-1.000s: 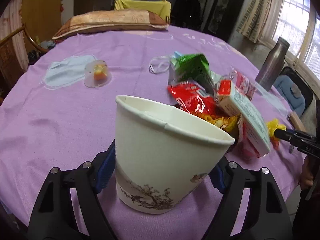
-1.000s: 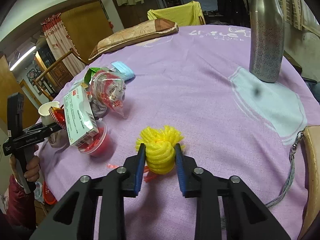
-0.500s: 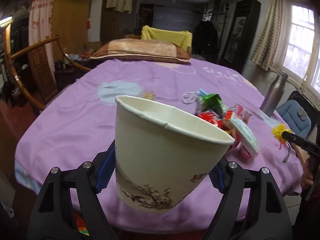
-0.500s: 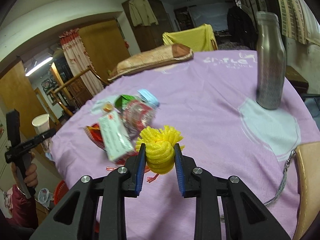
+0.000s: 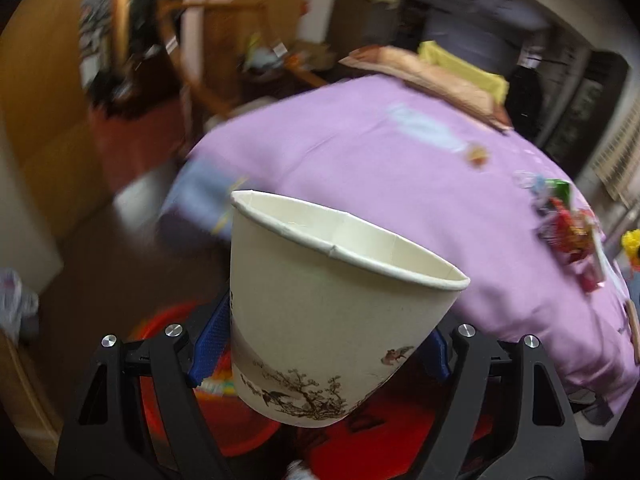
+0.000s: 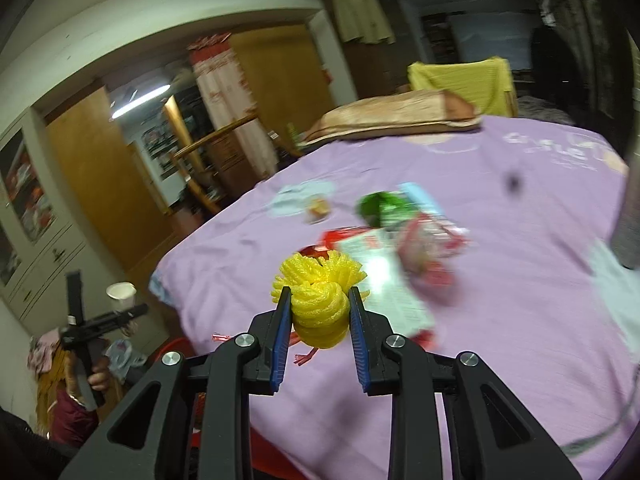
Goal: Collect trash
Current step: 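Carry cup in left tool while right carries yarn ball, release both into wastebasket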
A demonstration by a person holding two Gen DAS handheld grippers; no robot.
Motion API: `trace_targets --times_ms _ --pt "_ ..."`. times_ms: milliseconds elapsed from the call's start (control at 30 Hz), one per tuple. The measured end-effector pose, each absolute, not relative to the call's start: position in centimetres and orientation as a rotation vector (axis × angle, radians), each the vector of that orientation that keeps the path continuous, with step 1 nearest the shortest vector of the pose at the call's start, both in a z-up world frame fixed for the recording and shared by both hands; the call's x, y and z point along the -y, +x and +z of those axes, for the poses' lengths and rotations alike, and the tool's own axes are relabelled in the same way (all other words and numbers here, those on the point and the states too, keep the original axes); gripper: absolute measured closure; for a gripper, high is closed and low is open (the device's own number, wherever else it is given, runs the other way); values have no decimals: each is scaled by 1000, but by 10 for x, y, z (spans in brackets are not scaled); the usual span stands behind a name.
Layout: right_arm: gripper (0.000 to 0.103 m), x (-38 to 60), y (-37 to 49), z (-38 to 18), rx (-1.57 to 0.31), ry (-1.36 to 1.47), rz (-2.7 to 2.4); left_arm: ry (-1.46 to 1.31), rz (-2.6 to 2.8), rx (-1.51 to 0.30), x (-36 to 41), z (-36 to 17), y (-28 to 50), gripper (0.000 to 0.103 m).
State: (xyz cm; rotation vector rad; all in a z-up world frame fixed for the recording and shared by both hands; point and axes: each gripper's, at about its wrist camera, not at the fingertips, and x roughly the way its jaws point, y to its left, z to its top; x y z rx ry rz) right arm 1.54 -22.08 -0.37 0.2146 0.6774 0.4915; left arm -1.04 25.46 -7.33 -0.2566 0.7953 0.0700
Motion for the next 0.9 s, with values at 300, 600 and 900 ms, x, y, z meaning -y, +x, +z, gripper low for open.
trace_targets --times_ms 300,600,900 --pt "76 104 35 -4 -759 108 687 -292 248 -891 -314 -132 -26 10" --pt "76 -42 33 -25 -900 -42 949 -326 373 -850 -364 -142 -57 8" --pt "56 -178 36 -70 -1040 -129 1136 -370 463 -855 -398 -150 -79 7"
